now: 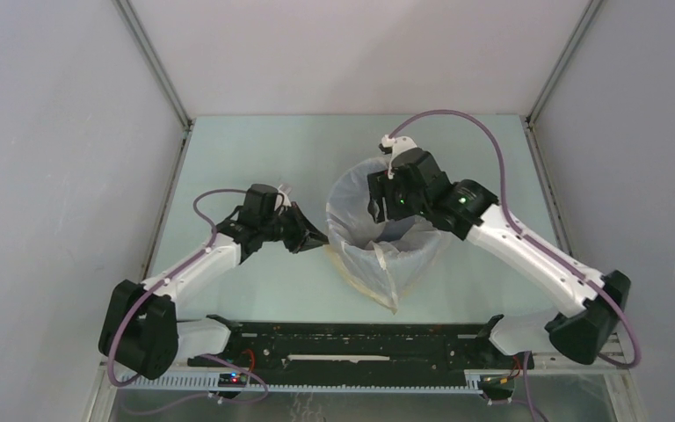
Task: Put the trash bags into the trash bin
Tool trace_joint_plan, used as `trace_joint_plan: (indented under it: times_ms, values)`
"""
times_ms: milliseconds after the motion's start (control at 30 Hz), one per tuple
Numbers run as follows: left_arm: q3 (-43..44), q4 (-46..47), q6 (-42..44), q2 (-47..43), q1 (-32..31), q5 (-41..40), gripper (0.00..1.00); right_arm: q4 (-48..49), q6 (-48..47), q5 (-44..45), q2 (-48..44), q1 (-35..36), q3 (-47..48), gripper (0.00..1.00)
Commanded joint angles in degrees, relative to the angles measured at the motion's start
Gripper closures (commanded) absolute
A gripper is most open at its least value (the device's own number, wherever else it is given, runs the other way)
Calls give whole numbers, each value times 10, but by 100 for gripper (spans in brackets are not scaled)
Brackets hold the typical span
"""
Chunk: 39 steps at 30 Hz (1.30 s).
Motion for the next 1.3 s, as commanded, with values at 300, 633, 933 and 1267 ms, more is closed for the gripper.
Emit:
trace_joint_plan:
  times_ms: [300,633,933,1267]
  values:
    - [40,2,19,14,-3,8,100,-42,8,-55,71,27,-25,36]
    - [42,1,23,17,-3,12,100,35,-13,-17,145,32,-47,20]
    - [50,2,25,20,-3,10,100,129,11,-44,144,37,-153,14]
    - [59,5,24,30,-5,12,100,142,2,-105,195,24,-166,8]
